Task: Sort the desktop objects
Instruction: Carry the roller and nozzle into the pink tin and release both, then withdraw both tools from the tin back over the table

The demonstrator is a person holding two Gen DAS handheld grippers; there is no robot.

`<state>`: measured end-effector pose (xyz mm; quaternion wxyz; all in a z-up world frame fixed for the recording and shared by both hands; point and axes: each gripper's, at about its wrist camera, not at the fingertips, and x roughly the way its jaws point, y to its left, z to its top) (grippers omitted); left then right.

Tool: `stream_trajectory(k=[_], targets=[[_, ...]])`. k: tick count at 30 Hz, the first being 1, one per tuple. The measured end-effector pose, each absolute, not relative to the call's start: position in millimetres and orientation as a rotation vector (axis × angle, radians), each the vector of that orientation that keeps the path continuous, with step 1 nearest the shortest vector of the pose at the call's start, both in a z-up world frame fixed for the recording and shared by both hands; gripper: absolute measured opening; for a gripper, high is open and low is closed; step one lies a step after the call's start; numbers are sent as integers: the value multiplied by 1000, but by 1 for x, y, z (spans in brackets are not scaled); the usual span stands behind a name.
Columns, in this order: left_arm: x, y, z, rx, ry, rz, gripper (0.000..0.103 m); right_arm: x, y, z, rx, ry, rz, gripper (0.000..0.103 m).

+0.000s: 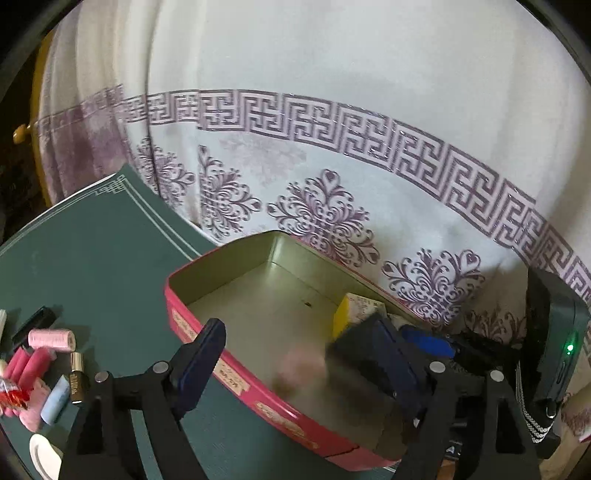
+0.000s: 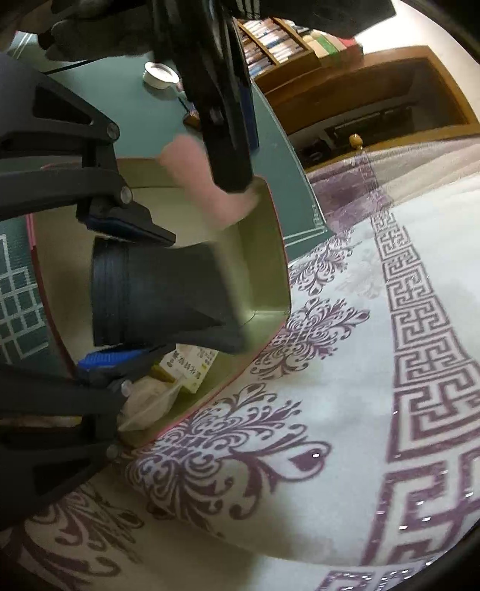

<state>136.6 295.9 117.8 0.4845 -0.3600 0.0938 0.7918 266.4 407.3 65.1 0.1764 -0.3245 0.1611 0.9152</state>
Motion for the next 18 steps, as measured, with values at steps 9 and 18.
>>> stream_trajectory(k=[9, 18], targets=[[128, 270, 123, -846, 238, 2054, 84, 266, 399, 68, -903, 453, 2599, 70], [117, 229, 124, -868, 196, 2138, 84, 258, 382, 81, -851, 438, 2630, 70]])
